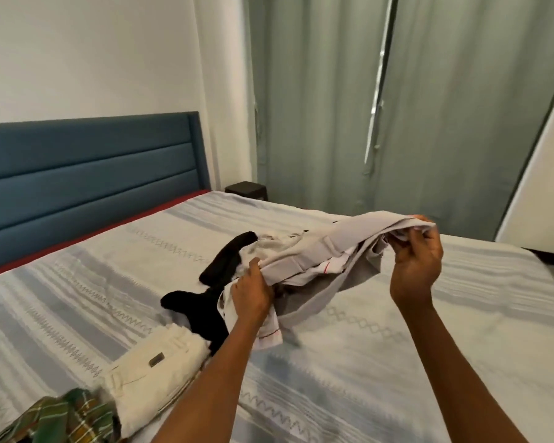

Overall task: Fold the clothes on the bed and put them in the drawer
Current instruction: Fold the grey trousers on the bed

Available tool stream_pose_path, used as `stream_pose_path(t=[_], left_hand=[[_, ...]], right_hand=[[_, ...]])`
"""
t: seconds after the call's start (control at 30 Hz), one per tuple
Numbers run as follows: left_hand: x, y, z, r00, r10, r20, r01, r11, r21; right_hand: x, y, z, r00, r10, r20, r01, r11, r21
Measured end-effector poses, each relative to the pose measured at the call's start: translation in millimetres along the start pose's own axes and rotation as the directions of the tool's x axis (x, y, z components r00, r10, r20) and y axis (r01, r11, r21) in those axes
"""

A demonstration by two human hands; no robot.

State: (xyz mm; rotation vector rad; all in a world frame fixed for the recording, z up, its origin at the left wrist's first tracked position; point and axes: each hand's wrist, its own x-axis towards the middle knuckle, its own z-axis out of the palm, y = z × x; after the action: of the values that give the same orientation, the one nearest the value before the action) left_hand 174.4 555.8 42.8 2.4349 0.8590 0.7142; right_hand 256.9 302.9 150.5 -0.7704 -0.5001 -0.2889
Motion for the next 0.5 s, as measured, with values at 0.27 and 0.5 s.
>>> stream_pose_path(t=[0.27, 0.5], left_hand=[[-36, 135, -2, 0.873, 0.272, 0.406, -0.047, 0.874, -0.484], [-85, 228, 14, 0.527, 0.519, 0.673, -0.095, 0.823, -0.560]], right_hand=[[32, -88, -120, 0.987, -0.151, -0.049, 0.084, 0.758, -0.647], [45, -176, -200, 0.976, -0.203, -0.079, -0.015, 0.299, -0.954]])
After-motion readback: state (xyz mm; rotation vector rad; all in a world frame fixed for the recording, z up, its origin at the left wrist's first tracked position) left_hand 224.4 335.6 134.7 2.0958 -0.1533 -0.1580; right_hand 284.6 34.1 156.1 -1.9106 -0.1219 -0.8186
